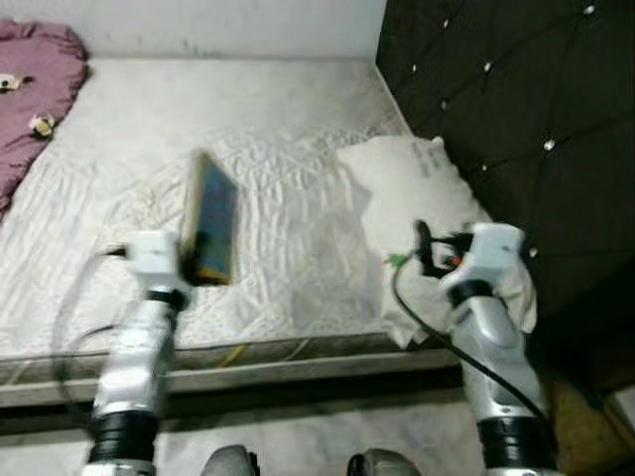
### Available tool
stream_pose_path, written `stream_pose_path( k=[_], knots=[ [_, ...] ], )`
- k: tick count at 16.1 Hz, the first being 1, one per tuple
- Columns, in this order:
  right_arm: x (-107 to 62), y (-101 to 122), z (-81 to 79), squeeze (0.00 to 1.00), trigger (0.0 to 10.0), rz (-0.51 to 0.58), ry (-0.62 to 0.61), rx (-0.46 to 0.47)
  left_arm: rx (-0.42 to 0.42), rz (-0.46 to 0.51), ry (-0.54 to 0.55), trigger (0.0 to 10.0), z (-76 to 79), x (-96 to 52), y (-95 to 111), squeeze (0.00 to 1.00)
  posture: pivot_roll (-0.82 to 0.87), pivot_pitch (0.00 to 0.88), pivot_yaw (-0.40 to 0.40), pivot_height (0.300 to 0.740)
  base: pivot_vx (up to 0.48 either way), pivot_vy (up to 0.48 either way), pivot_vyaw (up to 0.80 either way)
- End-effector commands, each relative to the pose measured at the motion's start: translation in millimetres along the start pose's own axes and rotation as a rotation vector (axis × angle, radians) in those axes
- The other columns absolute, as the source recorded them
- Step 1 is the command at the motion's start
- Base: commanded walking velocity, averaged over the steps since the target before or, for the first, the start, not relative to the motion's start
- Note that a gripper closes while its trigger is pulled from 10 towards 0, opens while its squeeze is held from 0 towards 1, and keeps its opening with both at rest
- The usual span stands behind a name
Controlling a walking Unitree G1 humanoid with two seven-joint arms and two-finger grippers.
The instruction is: Clean up the room
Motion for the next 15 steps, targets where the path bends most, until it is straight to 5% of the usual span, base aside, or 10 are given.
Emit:
stream_pose_path(
  k=[1,15],
  knots=[
    [-1.7,4.9,14.1,0.0,10.0,0.009,-0.037,-0.011,0.007,0.061,-0.053,10.0,15.8,4.2,15.2,0.0,-0.04,0.041,-0.006,0.74,0.0,0.0,0.0],
    [-0.7,6.8,12.6,0.0,10.0,0.012,-0.026,-0.025,0.011,0.071,-0.069,10.0,17.0,3.6,15.6,0.0,-0.05,0.043,-0.011,0.74,0.275,0.0,0.0]
  ],
)
Point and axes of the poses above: a point about 5 cm out from each wrist's last joint towards the gripper, its own x axis pointing out of the wrist towards the gripper, its own y axis along the axis of the wrist's last joint, z = x × y, the point moved 6 cm from there along x, pointing out of the wrist towards the gripper, and after that the axes turned 8 degrees about x, right-handed, at the moved point
